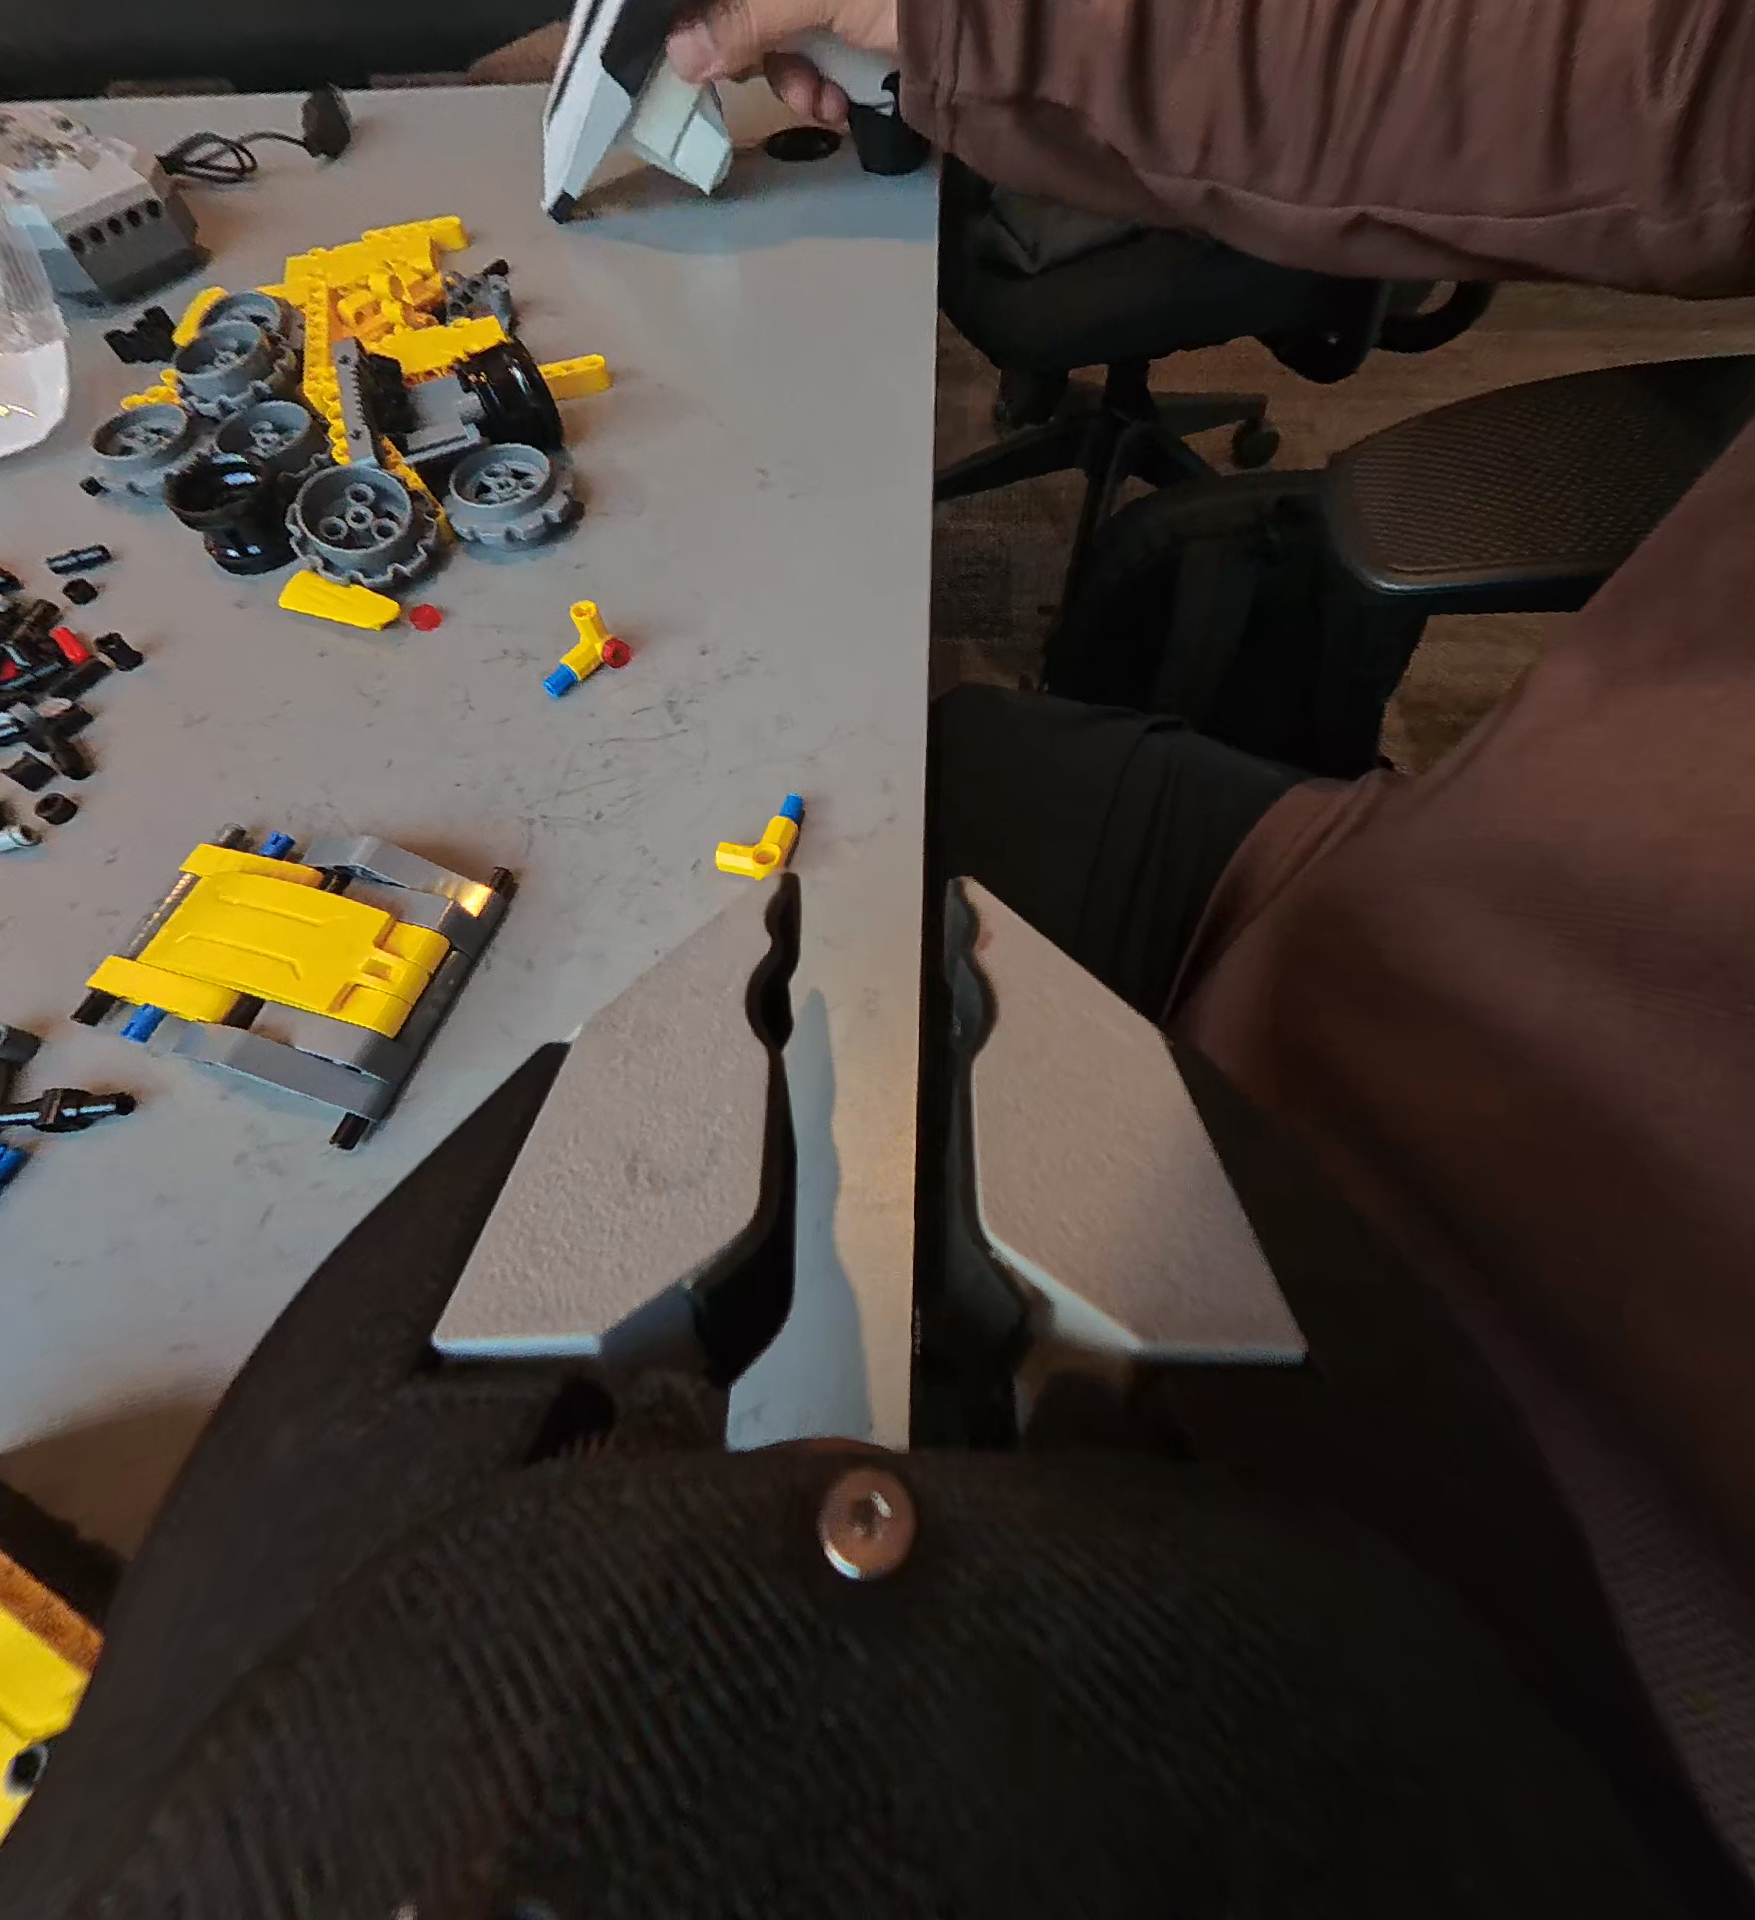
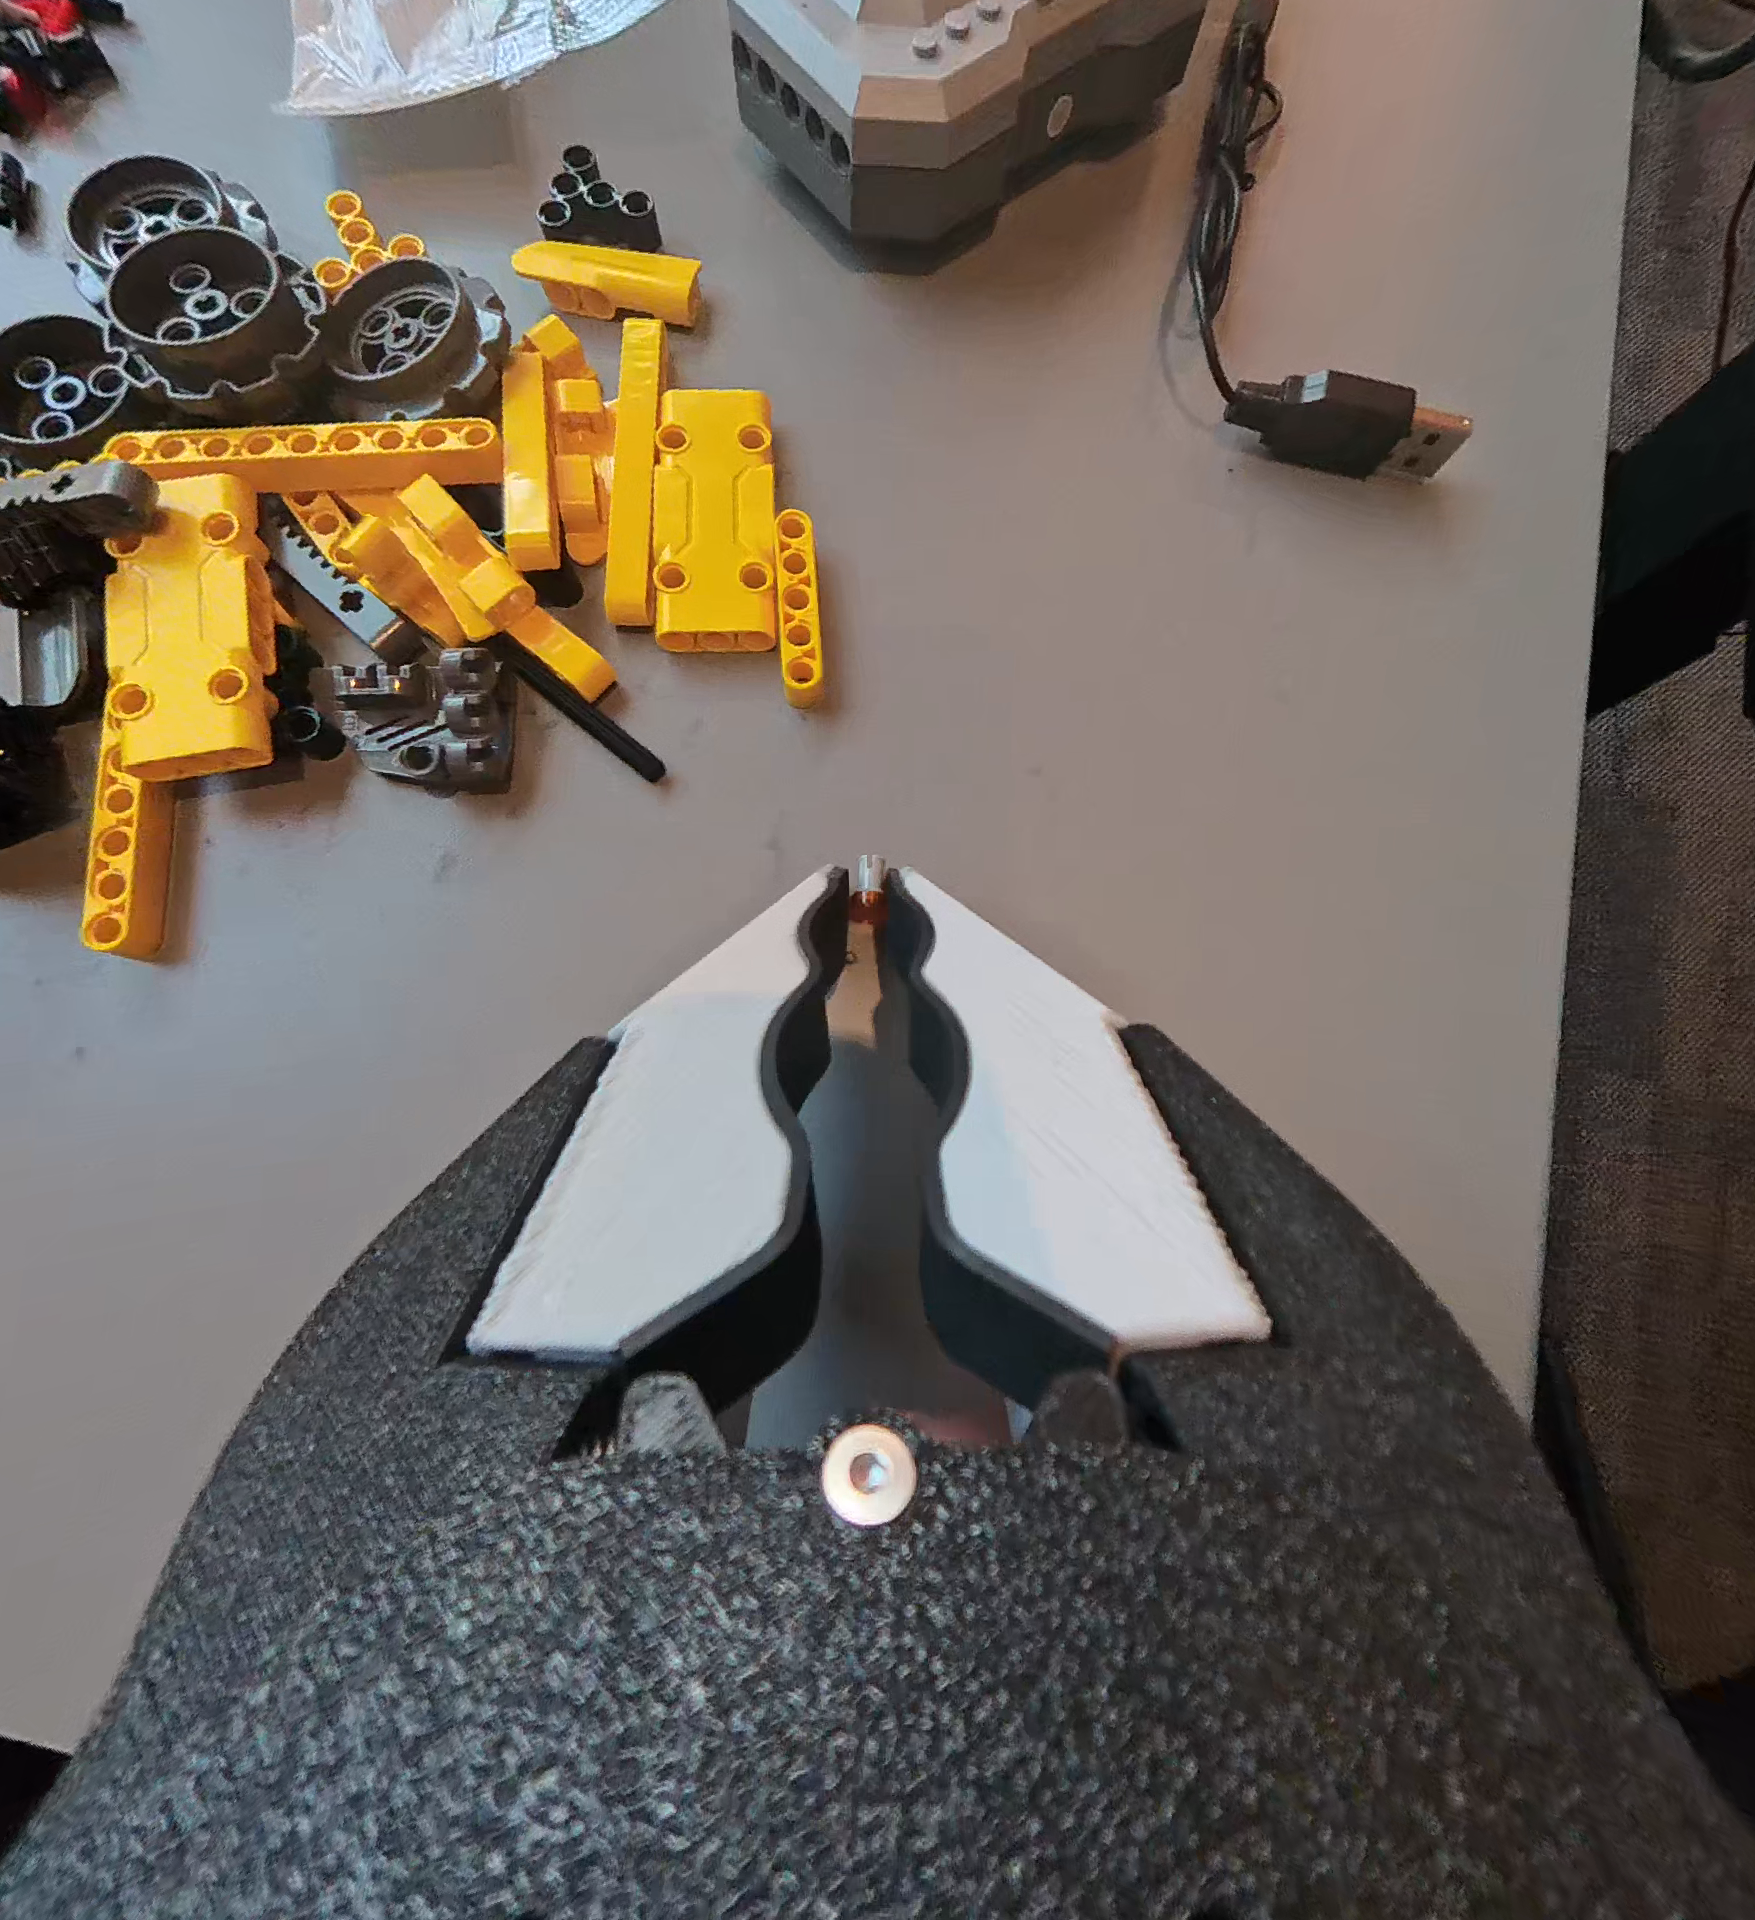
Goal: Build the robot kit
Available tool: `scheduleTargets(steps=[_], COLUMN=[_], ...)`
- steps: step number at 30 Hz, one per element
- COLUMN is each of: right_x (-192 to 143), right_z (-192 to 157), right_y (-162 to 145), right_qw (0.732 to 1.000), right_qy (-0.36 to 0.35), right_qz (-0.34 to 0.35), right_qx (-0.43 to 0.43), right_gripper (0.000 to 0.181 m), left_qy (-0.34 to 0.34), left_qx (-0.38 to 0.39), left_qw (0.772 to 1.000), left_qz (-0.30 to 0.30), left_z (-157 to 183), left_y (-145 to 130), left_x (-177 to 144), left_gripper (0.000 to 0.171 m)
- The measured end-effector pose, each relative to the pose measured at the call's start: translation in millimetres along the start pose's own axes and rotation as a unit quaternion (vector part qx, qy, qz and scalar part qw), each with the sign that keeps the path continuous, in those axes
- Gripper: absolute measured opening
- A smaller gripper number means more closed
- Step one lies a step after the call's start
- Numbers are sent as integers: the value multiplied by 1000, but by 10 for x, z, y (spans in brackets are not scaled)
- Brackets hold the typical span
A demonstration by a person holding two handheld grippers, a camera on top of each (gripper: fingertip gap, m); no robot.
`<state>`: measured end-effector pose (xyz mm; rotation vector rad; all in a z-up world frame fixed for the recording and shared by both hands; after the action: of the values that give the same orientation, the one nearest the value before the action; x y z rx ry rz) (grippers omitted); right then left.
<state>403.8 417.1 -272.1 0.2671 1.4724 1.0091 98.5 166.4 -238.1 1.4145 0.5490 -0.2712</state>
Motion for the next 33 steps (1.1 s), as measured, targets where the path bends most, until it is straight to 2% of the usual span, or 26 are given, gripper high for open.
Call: scheduleTargets(steps=[3, 6, 9, 11, 15, 18, 23, 26, 28, 33], right_x=[-60, -258, -597, -766, -934, -927, -948, -930, -866, -977], right_z=[-122, -405, -998, -1464, -2276, -2648, -2908, -2910, -2897, -2929], right_y=[-5, 101, 261, 278, 235, 217, 272, 297, 232, 229], right_qw=[1000, 997, 982, 966, 934, 921, 908, 905, 907, 902], right_qy=[10, 46, 138, 191, 266, 286, 292, 267, 255, 279], right_qz=[5, 45, 107, 124, 134, 140, 167, 190, 177, 194], right_qx=[-16, -33, -76, -125, -196, -226, -250, -272, -286, -267], right_gripper=[6, 6, 6, 6, 6, 6, 6, 7, 7, 6], left_qy=[-21, -24, -13, -12, -9, 0, 43, 70, 77, 105], left_qx=[-18, -30, -37, -42, -53, -48, -51, -65, -71, -11], left_qw=[1000, 999, 999, 999, 999, 999, 998, 995, 994, 994], left_qz=[-9, 4, 18, 18, 3, 3, 7, -2, -8, -23], left_z=[2, -17, -55, -67, -93, -101, -186, -264, -300, -379], left_y=[-24, -4, 18, 17, -18, -17, -14, -44, -52, 32], left_x=[25, 1, -32, -32, 0, -4, -36, -36, -24, 18], left_gripper=[24, 16, 11, 10, 9, 9, 3, 1, 2, 7])
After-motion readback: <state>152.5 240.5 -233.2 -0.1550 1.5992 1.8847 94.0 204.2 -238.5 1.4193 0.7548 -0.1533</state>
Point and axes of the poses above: each gripper's, where its closed fingertips meet, x out along the fingers, y out of its top, z = x × y across the jaws, the point moved 2 cm from there along -x, back along the fingers, and after that the axes turned 10 degrees about -y, right-handed, at the moved point
